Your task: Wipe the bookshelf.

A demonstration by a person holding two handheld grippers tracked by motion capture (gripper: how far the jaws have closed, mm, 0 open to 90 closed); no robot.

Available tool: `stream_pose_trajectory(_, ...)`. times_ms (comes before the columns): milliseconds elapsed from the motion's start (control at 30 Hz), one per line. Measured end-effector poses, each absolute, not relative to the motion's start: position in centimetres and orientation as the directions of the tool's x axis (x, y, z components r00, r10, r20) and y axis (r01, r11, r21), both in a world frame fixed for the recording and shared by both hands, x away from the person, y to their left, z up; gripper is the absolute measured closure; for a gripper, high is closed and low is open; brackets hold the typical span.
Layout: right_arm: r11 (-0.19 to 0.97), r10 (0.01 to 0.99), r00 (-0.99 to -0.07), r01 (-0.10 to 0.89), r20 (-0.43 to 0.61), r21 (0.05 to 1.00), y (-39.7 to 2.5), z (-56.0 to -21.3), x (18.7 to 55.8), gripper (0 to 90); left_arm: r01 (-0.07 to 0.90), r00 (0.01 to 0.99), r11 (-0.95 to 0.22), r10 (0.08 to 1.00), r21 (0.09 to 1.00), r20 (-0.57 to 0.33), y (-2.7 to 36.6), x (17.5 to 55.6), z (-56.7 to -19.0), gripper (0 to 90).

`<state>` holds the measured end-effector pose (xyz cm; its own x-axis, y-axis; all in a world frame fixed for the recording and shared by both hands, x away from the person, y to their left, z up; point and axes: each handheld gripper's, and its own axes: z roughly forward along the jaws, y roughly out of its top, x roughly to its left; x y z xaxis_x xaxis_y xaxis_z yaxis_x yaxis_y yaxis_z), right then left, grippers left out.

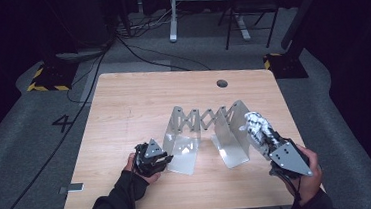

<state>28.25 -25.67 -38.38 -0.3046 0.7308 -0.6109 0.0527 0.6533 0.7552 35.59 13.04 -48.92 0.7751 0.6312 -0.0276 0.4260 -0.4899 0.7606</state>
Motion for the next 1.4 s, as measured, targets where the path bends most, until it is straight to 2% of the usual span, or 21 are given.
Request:
stream_pose_trajectory(267,0.705,0.675,-0.417,0.122,-0.608,0.699,-25.1,-41.3,29.0,77.5,0.429,0.775,-0.49,0.632,0.759,-0.03,13.0,35.6,-49.0,73.2)
stream_pose_trajectory(633,0.735,0.638,-0.581,0.265,-0.505,0.624,-24.0,-46.8,33.0,77.4,0.429,0.777,-0.493,0.629,0.757,-0.03,13.0,35.6,-49.0,72.6)
stream_pose_trajectory(733,0.737,0.637,-0.598,0.291,-0.485,0.61,-23.2,-47.8,34.2,77.3,0.429,0.778,-0.493,0.627,0.757,-0.032,12.9,35.6,-49.0,72.3)
stream_pose_trajectory(900,0.737,0.636,-0.602,0.287,-0.483,0.613,-21.8,-47.9,35.2,77.1,0.424,0.786,-0.506,0.618,0.751,-0.027,12.8,35.7,-49.1,70.8)
stream_pose_trajectory(1067,0.723,0.652,-0.566,0.264,-0.505,0.639,-20.9,-46.9,35.8,76.9,0.42,0.788,-0.512,0.615,0.749,-0.022,12.7,35.7,-49.2,70.3)
stream_pose_trajectory(1167,0.727,0.641,-0.598,0.27,-0.482,0.632,-20.6,-47.7,36.4,76.6,0.424,0.789,-0.507,0.614,0.75,-0.031,12.7,35.7,-49.2,70.3)
stream_pose_trajectory(1267,0.769,0.592,-0.649,0.279,-0.478,0.575,-20.0,-49.1,36.9,76.4,0.424,0.787,-0.508,0.616,0.75,-0.029,12.7,35.7,-49.2,70.1)
stream_pose_trajectory(1400,0.783,0.567,-0.691,0.283,-0.449,0.554,-20.7,-48.5,36.4,76.5,0.422,0.79,-0.513,0.613,0.747,-0.025,12.7,35.7,-49.2,70.0)
